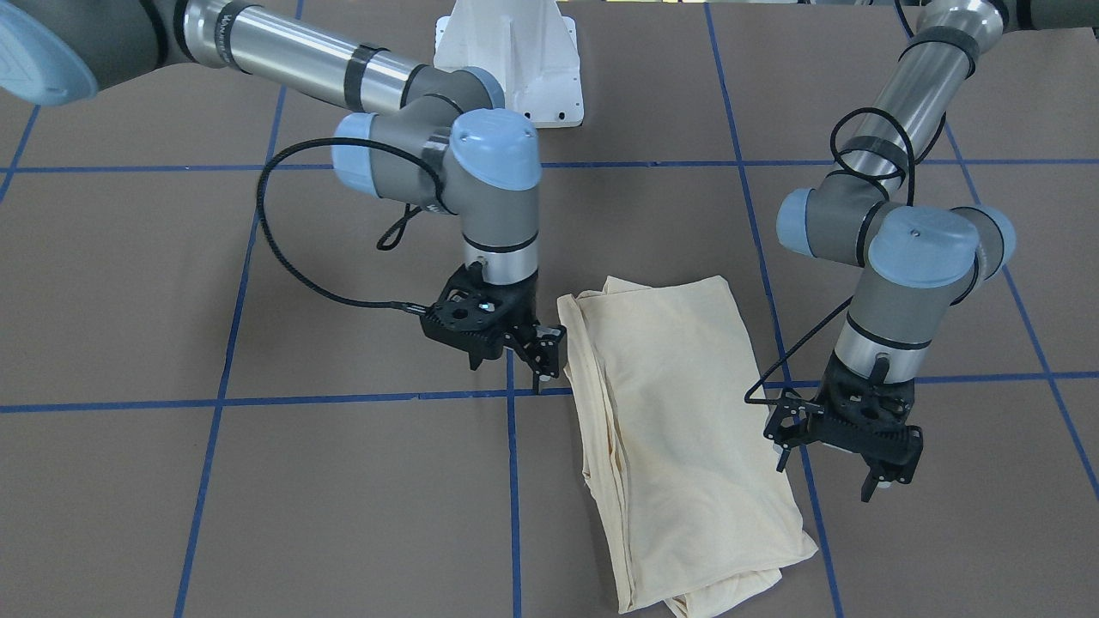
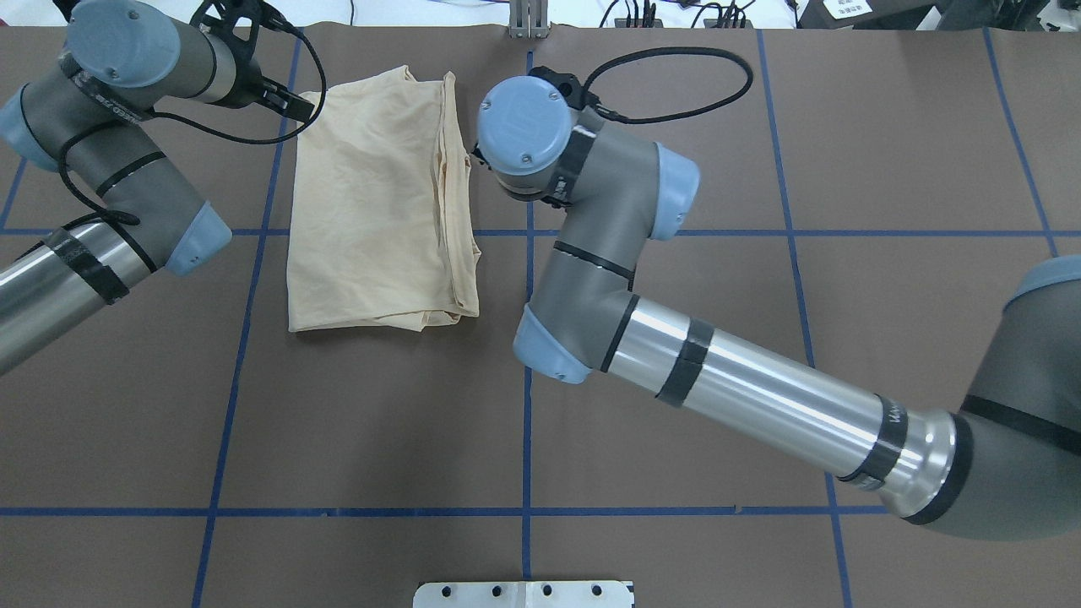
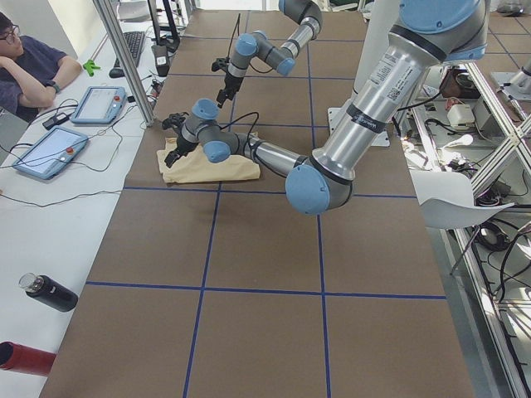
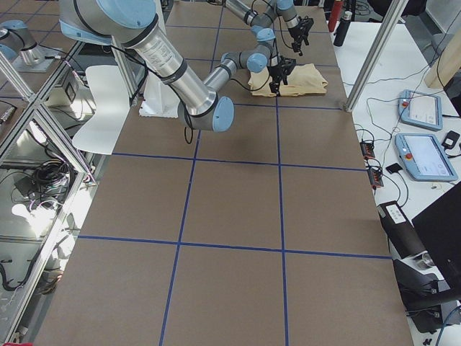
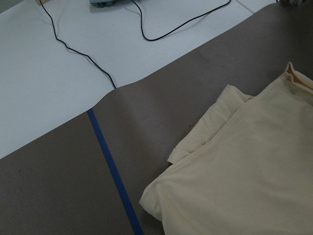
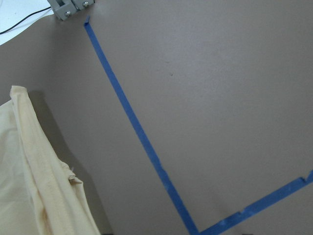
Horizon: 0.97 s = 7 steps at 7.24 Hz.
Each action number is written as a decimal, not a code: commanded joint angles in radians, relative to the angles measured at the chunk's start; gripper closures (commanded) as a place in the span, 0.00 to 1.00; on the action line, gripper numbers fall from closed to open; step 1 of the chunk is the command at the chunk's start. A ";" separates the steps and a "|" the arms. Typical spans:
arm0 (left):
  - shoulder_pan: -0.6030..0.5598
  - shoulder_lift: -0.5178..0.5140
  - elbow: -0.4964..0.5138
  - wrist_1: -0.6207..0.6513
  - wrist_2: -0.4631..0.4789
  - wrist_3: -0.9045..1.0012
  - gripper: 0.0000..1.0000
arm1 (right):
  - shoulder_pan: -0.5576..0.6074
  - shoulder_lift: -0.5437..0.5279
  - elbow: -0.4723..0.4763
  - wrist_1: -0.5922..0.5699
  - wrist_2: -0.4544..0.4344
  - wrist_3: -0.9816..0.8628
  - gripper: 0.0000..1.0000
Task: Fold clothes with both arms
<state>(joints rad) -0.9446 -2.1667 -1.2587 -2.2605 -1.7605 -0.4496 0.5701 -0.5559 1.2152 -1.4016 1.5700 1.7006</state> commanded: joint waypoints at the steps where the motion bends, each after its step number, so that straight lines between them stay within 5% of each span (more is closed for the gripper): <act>1: 0.000 0.011 -0.011 -0.001 -0.001 -0.003 0.00 | -0.074 0.056 -0.088 0.003 -0.080 0.045 0.31; 4: 0.000 0.013 -0.014 -0.001 0.001 -0.003 0.00 | -0.104 0.090 -0.189 0.102 -0.094 0.045 0.46; 7: 0.000 0.013 -0.014 -0.001 0.000 -0.003 0.00 | -0.119 0.093 -0.233 0.150 -0.119 0.045 0.50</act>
<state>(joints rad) -0.9449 -2.1538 -1.2731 -2.2611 -1.7598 -0.4525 0.4553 -0.4643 1.0053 -1.2772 1.4579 1.7456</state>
